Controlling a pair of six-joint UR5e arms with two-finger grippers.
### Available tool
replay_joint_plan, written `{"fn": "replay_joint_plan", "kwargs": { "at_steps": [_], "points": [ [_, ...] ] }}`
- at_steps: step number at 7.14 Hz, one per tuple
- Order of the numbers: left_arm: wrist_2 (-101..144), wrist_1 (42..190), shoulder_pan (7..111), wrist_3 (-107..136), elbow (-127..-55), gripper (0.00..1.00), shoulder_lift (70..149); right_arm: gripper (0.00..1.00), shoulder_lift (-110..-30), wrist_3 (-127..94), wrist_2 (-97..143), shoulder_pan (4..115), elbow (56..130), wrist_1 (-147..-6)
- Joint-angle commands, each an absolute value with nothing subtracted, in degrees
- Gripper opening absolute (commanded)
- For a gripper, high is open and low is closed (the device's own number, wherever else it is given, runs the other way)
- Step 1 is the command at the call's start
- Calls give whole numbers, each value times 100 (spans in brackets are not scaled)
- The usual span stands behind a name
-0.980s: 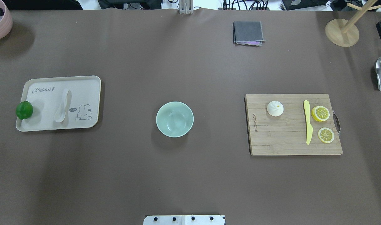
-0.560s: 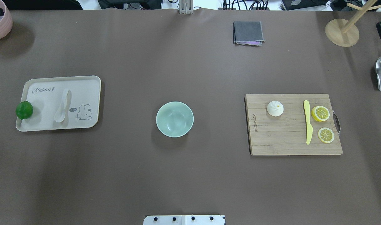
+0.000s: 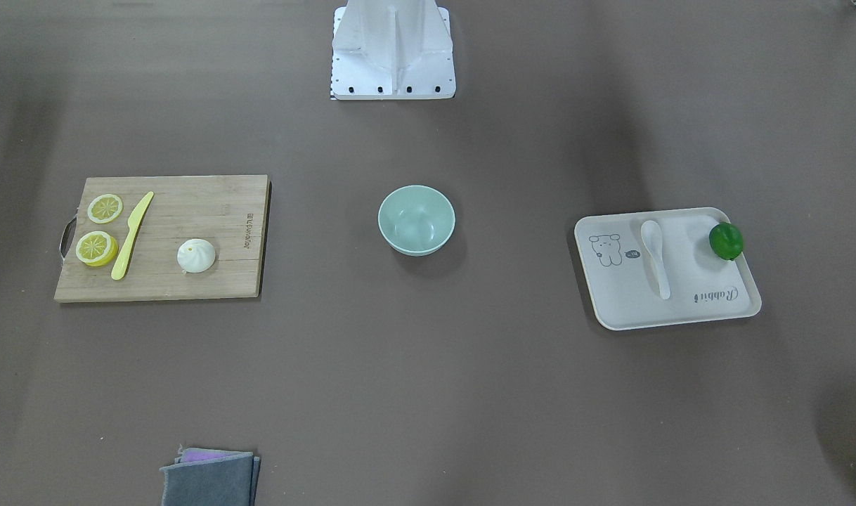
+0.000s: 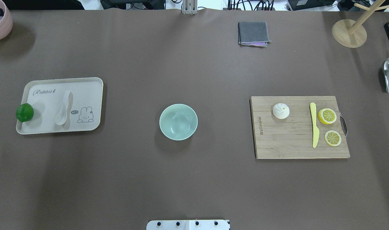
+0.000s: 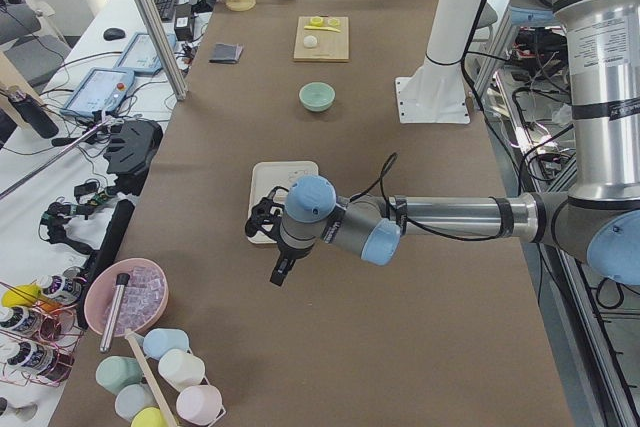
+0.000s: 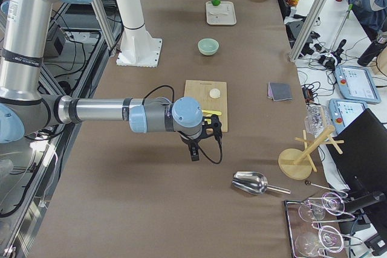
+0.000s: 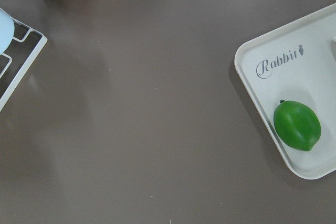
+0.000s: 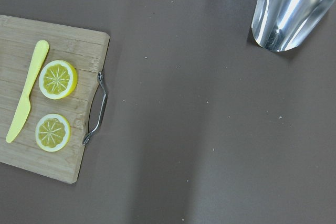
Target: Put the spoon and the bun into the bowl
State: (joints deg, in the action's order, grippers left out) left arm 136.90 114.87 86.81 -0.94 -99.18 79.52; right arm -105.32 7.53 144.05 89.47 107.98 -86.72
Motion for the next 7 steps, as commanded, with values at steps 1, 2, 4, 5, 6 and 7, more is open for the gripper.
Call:
{"fn": "replay_joint_plan", "kwargs": {
  "at_steps": [1,2,4,5,6,7],
  "points": [
    [13702,11645,8422,735,-10080,97,8050,100,-10425,381,14370,8764,10924,-8631],
    [13676,11672,8072,1104,-10072,97,8277,99,-10380,-292,14344,8519,11090,-8361],
    [13623,11672,7395,2315,-10064,97,8883,98,-10336,-1951,14126,7625,11144,-7266],
    [13362,11672,6991,2842,-10029,97,9173,97,-10058,-3169,13776,6994,11153,-6746],
    [12698,11672,6578,3561,-10002,97,9567,97,-9585,-4130,13477,6326,11153,-6654],
    [12422,11663,6235,3620,-9837,97,9737,97,-9249,-4662,12804,5667,11153,-6653]
  ]
}}
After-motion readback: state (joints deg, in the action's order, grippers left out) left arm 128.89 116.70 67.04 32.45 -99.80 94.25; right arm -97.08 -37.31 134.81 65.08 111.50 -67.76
